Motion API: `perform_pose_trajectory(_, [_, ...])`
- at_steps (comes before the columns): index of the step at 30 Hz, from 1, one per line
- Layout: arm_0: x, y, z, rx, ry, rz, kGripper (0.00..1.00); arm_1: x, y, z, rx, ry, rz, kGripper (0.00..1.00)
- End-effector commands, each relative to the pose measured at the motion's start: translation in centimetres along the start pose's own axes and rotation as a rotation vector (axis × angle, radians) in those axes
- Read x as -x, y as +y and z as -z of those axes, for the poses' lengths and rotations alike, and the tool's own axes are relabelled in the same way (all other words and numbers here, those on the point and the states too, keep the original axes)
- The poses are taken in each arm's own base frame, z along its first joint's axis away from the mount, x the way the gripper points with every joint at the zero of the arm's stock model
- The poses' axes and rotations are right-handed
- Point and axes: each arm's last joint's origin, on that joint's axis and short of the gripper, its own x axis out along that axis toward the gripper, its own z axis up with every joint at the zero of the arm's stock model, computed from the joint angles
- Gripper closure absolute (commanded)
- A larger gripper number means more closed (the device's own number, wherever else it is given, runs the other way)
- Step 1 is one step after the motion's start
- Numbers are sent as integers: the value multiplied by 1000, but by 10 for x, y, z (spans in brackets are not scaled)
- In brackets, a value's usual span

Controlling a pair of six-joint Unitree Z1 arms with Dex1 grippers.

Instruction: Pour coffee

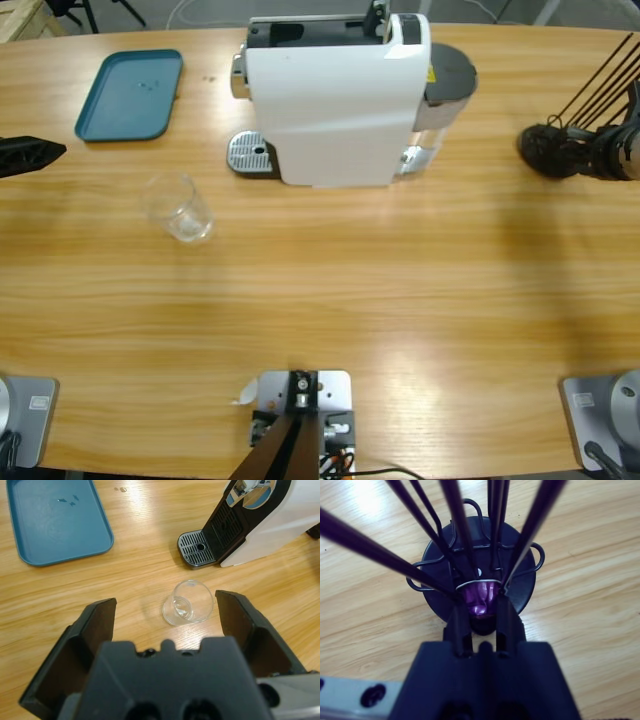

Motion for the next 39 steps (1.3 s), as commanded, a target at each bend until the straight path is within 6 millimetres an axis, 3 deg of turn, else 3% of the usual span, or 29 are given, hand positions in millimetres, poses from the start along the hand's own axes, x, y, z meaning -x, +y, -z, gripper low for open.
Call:
perform_pose_trajectory(1, [-12,5,9,1,49,-25,147,-7,-1,11,26,44,-3,1000])
perform_pose_trajectory(3, [-12,5,8,1,47,-27,136,-7,0,12,27,45,-3,1000])
perform_pose_trajectory(6, [-12,4,8,2,44,-24,15,-3,1,11,34,33,-11,1000])
perform_pose_trajectory(10, [-10,4,8,2,40,-20,0,21,1,6,48,-38,-37,1000])
perform_pose_trajectory(21, [-9,4,10,1,26,-12,0,118,-4,-24,58,-186,-92,1000])
perform_pose_trajectory(30, [-10,4,11,1,22,1,0,226,-1,-74,106,-345,-139,1000])
perform_pose_trajectory(32, [-10,4,11,1,21,5,0,243,9,-77,215,-359,-206,1000])
perform_pose_trajectory(34, [-9,4,12,1,21,11,0,249,26,-73,434,-373,-310,1000])
perform_pose_trajectory(39, [-9,3,12,0,17,25,0,257,58,-38,1002,-372,-569,1000])
